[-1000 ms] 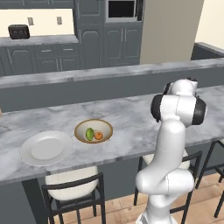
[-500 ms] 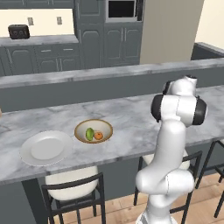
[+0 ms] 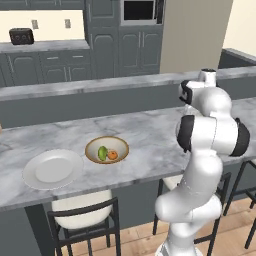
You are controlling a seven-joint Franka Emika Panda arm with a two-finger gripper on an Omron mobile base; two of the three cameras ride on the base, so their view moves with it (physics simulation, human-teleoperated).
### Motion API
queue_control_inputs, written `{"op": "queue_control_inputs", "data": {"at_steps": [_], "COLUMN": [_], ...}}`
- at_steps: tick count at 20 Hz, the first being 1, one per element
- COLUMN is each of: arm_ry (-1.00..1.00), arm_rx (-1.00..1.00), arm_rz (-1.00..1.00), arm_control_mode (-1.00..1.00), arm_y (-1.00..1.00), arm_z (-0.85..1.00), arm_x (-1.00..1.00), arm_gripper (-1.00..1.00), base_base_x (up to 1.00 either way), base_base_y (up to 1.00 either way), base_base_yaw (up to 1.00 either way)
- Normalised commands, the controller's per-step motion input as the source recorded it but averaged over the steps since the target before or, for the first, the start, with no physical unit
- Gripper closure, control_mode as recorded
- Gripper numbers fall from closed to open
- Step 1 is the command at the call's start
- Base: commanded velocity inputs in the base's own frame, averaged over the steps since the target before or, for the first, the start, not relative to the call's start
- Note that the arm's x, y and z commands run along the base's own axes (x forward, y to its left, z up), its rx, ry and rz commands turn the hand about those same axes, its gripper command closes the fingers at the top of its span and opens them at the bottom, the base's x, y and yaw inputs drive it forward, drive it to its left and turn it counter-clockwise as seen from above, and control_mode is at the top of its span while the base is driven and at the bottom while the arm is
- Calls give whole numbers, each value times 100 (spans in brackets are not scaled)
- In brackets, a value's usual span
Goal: Take the fruits from the plate on the dining counter and place two fruits in each bowl.
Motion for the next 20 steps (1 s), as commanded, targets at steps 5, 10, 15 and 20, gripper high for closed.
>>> {"op": "queue_control_inputs", "data": {"at_steps": [5, 10, 15, 20], "arm_ry": [-13, -34, -54, -22], "arm_rx": [-8, -11, -7, 3], "arm_rz": [5, 6, 11, 14], "arm_control_mode": [-100, -100, -100, -100], "arm_y": [97, 81, 49, 1], "arm_z": [96, 82, 38, 0], "arm_x": [-92, -100, -100, -77], "arm_gripper": [-100, -100, -100, -100], "base_base_x": [0, 0, 0, 0], "base_base_y": [0, 0, 0, 0], "base_base_yaw": [0, 0, 0, 0]}}
